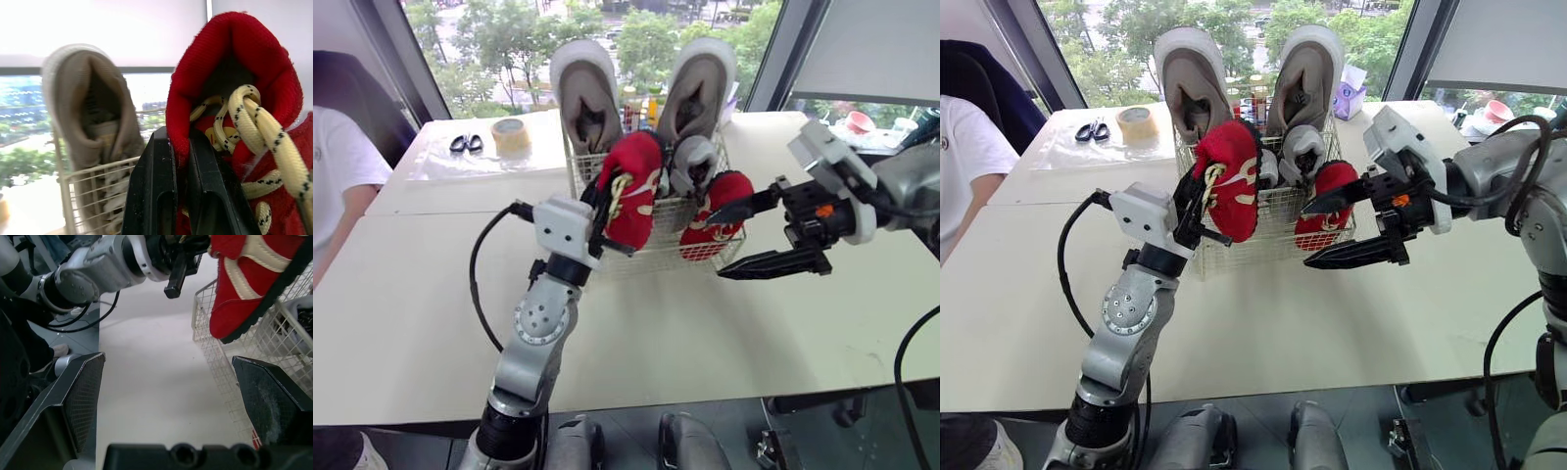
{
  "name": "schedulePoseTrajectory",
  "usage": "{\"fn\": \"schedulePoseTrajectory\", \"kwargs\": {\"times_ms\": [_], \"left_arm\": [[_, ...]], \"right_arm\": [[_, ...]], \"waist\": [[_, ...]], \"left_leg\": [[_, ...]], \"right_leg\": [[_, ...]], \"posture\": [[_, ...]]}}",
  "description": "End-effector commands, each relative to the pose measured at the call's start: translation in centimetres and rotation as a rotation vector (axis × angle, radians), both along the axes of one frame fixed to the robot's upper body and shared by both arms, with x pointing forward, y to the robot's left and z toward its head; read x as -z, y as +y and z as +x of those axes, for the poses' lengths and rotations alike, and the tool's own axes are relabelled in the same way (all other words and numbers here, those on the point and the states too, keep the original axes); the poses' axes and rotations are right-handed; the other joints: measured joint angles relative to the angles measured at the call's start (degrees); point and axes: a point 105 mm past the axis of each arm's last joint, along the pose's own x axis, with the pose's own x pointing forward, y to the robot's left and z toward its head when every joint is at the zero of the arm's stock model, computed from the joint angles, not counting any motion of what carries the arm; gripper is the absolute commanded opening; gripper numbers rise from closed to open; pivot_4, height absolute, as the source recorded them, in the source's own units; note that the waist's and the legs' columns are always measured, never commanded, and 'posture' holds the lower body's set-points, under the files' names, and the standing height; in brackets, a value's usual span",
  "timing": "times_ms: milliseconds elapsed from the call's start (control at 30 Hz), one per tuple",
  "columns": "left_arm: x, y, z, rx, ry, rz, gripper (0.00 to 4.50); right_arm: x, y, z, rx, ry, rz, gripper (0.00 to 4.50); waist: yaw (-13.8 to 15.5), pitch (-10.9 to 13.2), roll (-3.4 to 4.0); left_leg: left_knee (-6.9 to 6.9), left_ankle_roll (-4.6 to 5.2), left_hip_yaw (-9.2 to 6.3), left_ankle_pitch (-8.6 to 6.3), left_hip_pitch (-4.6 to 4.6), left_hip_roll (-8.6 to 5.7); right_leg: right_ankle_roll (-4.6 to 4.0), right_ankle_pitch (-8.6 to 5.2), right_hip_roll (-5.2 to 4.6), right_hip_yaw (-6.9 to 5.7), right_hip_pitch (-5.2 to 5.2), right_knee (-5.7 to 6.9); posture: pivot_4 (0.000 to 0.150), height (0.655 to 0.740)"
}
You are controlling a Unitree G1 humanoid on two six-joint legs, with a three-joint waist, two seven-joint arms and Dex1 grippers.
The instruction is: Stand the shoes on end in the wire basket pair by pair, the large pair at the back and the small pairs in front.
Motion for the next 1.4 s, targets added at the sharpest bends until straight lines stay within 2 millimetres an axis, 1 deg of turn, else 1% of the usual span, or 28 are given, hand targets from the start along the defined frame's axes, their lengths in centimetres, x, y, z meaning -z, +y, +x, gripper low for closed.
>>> {"fn": "schedulePoseTrajectory", "kwargs": {"times_ms": [33, 133, 233, 333, 400, 500, 567, 667, 833, 1200, 1333, 1400], "left_arm": [[2.8, -0.2, 1.0, -0.057, 0.093, 0.056, 0.02], [2.7, -0.1, 0.8, -0.076, 0.084, 0.048, 0.02], [2.0, 0.0, 0.6, -0.118, 0.05, 0.061, 0.02], [1.0, -0.4, 0.6, -0.11, 0.019, 0.038, 0.02], [0.8, -0.9, 0.5, -0.089, 0.01, 0.051, 0.02], [0.2, 0.0, 0.1, -0.148, -0.042, 0.081, 0.02], [-0.6, -0.1, -0.2, -0.157, -0.078, 0.093, 0.02], [-1.4, 0.3, -0.4, -0.194, -0.114, 0.083, 0.02], [-1.8, 0.6, -0.5, -0.225, -0.145, 0.083, 0.02], [-2.7, 0.4, -1.2, -0.262, -0.237, 0.132, 0.02], [-2.4, 0.9, -1.2, -0.297, -0.236, 0.13, 0.02], [-2.5, 0.6, -1.3, -0.279, -0.253, 0.143, 0.02]], "right_arm": [[-0.9, 0.1, -0.3, -0.017, -0.028, 0.009, 4.5], [-0.9, 0.2, -0.2, -0.015, -0.025, 0.011, 4.5], [-1.0, 0.3, -0.1, -0.015, -0.022, 0.015, 4.5], [-1.0, 0.5, 0.0, -0.018, -0.02, 0.015, 4.5], [-0.8, 0.6, 0.0, -0.021, -0.018, 0.008, 4.5], [-0.8, 0.5, -0.3, -0.028, -0.005, 0.009, 4.5], [-0.7, 0.5, -0.5, -0.029, 0.003, 0.008, 4.5], [-0.6, 0.4, -0.8, -0.028, 0.011, 0.006, 4.5], [-0.5, 0.4, -0.8, -0.019, 0.013, 0.012, 4.5], [-0.4, 0.4, -0.7, -0.016, 0.015, 0.018, 4.5], [-0.4, 0.4, -0.7, -0.016, 0.012, 0.021, 4.5], [-0.4, 0.4, -0.7, -0.017, 0.015, 0.022, 4.5]], "waist": [[0.0, 0.0, 0.01], [0.0, -0.1, 0.18], [0.0, -0.1, 0.22], [0.0, -0.1, 0.23], [0.0, -0.1, 0.23], [0.0, -0.1, 0.23], [0.0, -0.1, 0.23], [-0.1, -0.1, 0.22], [-0.1, -0.1, 0.22], [-0.1, -0.1, 0.21], [-0.1, -0.1, 0.21], [-0.1, -0.1, 0.21]], "left_leg": [[0.0, 0.01, -0.01, -0.01, 0.09, 0.0], [-0.04, 0.06, -0.04, -0.05, 0.23, 0.03], [-0.08, 0.11, -0.06, -0.08, 0.23, 0.04], [-0.07, 0.19, -0.04, -0.13, 0.21, 0.03], [-0.07, 0.22, -0.02, -0.14, 0.19, 0.01], [-0.07, 0.23, -0.02, -0.15, 0.19, 0.01], [-0.08, 0.23, -0.01, -0.15, 0.19, 0.01], [-0.08, 0.23, -0.01, -0.16, 0.17, 0.01], [-0.08, 0.26, -0.01, -0.17, 0.12, 0.01], [-0.11, 0.26, -0.01, -0.18, 0.06, 0.01], [-0.1, 0.26, -0.01, -0.18, -0.03, 0.01], [-0.1, 0.26, -0.01, -0.18, -0.06, 0.01]], "right_leg": [[0.0, -0.01, 0.0, -0.01, 0.11, -0.03], [0.0, -0.02, 0.01, -0.08, 0.36, -0.32], [-0.01, -0.02, 0.02, -0.11, 0.47, -0.59], [-0.01, -0.01, -0.01, -0.11, 0.51, -0.7], [-0.01, -0.01, -0.04, -0.11, 0.51, -0.72], [-0.01, -0.01, -0.05, -0.11, 0.5, -0.72], [-0.01, -0.01, -0.05, -0.11, 0.49, -0.72], [-0.01, -0.01, -0.06, -0.11, 0.48, -0.73], [-0.01, -0.01, -0.09, -0.12, 0.42, -0.74], [-0.01, -0.01, -0.21, -0.15, 0.37, -0.76], [-0.01, -0.01, -0.22, -0.15, 0.28, -0.75], [-0.01, -0.01, -0.23, -0.15, 0.25, -0.75]], "posture": [[0.15, 0.74], [0.15, 0.74], [0.15, 0.74], [0.15, 0.74], [0.15, 0.74], [0.15, 0.74], [0.15, 0.74], [0.15, 0.74], [0.15, 0.74], [0.15, 0.74], [0.15, 0.74], [0.15, 0.74]]}}
